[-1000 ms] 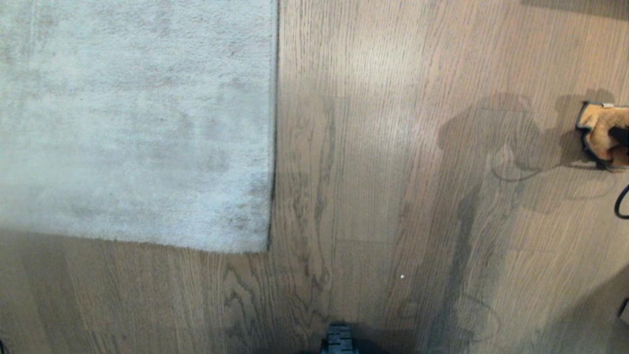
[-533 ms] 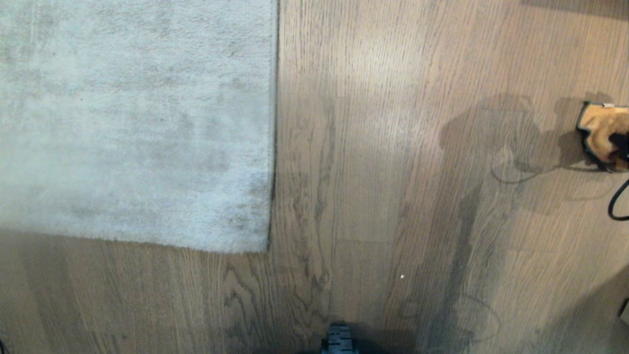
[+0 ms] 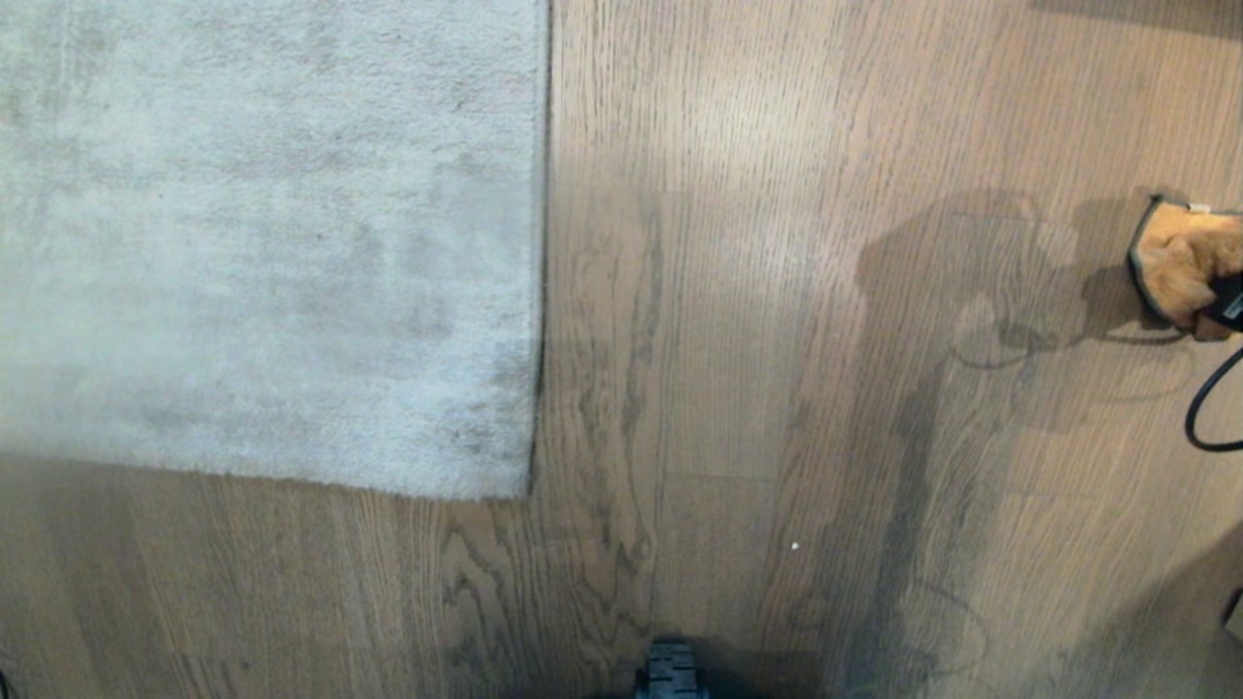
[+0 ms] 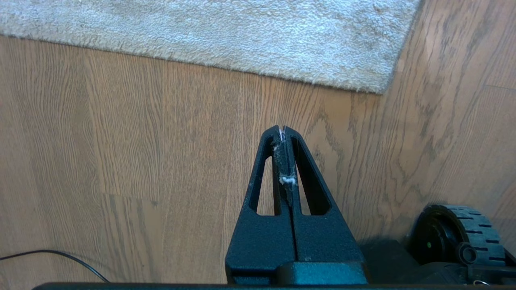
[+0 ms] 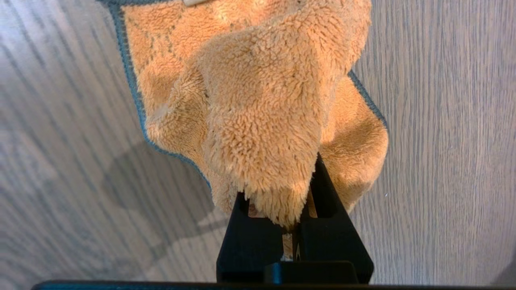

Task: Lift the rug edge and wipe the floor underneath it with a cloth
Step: Pick up the rag, then lift up the carpet

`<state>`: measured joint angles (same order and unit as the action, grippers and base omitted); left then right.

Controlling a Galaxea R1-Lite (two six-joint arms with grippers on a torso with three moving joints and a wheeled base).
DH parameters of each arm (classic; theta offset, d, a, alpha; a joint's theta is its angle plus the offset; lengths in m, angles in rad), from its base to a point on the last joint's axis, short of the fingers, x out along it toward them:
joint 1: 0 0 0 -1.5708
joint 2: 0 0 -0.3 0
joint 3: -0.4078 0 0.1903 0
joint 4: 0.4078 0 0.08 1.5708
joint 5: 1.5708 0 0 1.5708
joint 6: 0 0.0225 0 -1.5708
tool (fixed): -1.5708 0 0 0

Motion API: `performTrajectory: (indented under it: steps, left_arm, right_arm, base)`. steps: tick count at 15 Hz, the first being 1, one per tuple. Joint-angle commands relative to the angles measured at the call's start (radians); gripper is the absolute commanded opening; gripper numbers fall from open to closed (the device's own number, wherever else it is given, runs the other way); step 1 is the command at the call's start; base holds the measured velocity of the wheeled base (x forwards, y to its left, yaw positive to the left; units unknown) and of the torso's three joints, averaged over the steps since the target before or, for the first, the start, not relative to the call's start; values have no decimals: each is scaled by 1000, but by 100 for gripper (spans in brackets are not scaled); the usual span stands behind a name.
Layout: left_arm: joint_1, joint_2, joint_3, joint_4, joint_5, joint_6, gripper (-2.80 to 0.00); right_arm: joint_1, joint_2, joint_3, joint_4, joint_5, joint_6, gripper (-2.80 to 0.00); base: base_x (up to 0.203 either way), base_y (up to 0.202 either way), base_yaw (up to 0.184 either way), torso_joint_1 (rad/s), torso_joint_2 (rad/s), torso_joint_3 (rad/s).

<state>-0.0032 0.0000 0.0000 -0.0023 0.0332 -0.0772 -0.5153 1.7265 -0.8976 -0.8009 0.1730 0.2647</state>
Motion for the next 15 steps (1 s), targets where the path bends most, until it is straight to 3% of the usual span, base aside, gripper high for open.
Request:
performTrajectory:
  steps: [1, 4, 8, 15]
  left_arm:
    - [0, 0, 0, -1, 1, -1, -280]
    - [0, 0, 0, -1, 1, -1, -280]
    - [0, 0, 0, -1, 1, -1, -280]
    - [0, 0, 0, -1, 1, -1, -280]
  right_arm:
    - [9, -39, 30, -5, 2, 2, -280]
    - [9, -93, 95, -13, 13, 5, -280]
    - [9, -178, 193, -92, 104, 21, -280]
    - [18, -358, 308, -82, 198, 14, -280]
  base:
    - [0, 0, 0, 0, 0, 0]
    - [0, 0, 0, 0, 0, 0]
    - [0, 0, 0, 0, 0, 0]
    - [0, 0, 0, 0, 0, 0]
